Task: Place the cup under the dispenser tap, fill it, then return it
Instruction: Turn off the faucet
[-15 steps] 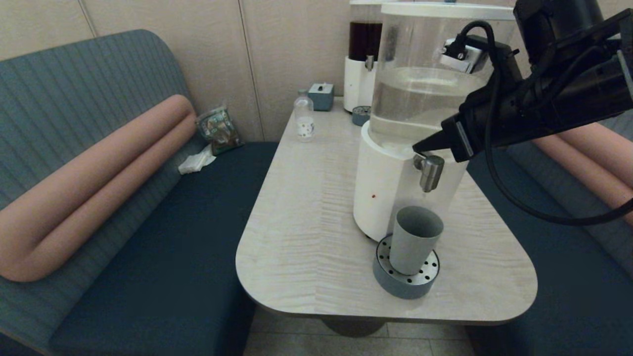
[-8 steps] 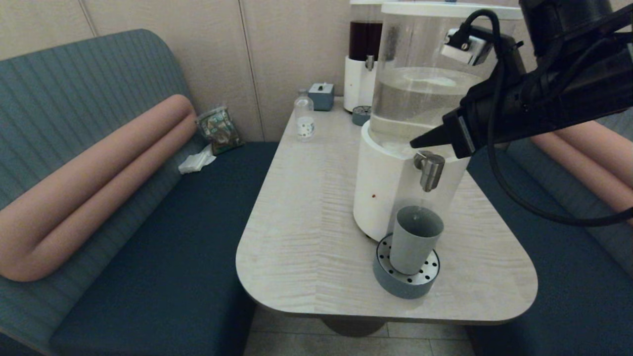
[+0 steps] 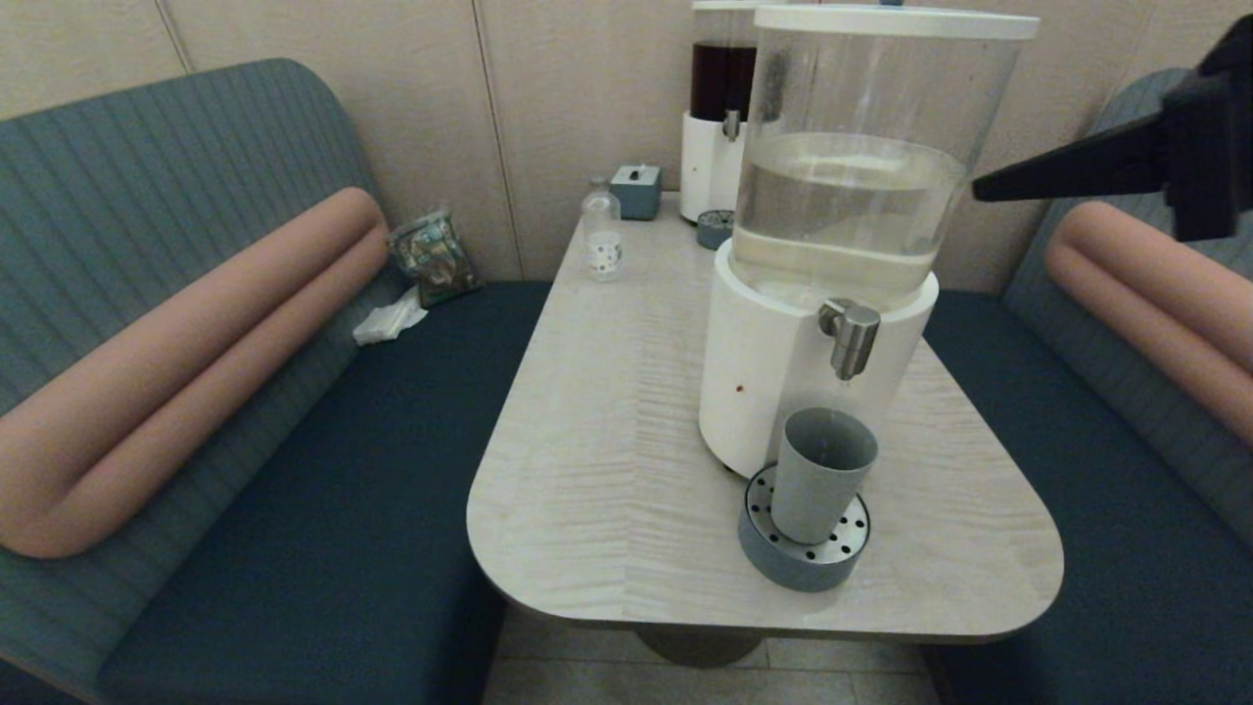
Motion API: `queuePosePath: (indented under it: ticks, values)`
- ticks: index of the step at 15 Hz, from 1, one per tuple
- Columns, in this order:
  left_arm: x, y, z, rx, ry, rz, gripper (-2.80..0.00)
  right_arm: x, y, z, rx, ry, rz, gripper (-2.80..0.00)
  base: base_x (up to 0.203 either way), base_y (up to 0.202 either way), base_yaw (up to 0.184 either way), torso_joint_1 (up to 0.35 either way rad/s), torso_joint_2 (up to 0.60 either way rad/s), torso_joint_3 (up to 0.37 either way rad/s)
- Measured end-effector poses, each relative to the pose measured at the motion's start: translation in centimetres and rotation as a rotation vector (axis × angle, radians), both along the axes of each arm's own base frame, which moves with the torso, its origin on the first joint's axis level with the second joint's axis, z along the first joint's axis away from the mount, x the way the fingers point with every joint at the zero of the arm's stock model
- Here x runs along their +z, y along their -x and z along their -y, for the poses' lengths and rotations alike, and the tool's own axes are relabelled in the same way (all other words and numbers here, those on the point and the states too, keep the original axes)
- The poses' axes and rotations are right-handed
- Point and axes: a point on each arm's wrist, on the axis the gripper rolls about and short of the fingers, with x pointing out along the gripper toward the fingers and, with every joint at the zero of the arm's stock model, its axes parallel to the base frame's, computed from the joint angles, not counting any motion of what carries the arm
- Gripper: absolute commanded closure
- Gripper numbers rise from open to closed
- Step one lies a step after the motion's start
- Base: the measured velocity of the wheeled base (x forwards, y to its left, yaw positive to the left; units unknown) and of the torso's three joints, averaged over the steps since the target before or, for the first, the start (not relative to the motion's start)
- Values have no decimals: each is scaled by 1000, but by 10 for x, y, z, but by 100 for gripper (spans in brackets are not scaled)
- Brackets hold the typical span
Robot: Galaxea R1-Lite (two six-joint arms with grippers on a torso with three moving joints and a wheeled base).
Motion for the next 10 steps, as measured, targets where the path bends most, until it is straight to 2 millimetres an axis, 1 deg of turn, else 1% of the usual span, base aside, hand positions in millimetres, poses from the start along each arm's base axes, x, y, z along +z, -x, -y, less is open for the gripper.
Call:
queuePosePath:
  ticks: [3, 5, 7, 10]
  values:
    - [0, 0, 0, 0, 0, 0, 0, -3, 48, 36, -118, -6, 37, 0, 0, 0, 0, 0, 0, 0]
    - [0, 0, 0, 0, 0, 0, 0, -13, 82, 61, -236, -31, 70, 0, 0, 0, 0, 0, 0, 0]
    - [0, 0, 0, 0, 0, 0, 0, -29, 118, 74, -326, -77, 124, 0, 0, 0, 0, 0, 0, 0]
    - [0, 0, 0, 0, 0, 0, 0, -58, 174, 84, -426, -131, 233, 0, 0, 0, 0, 0, 0, 0]
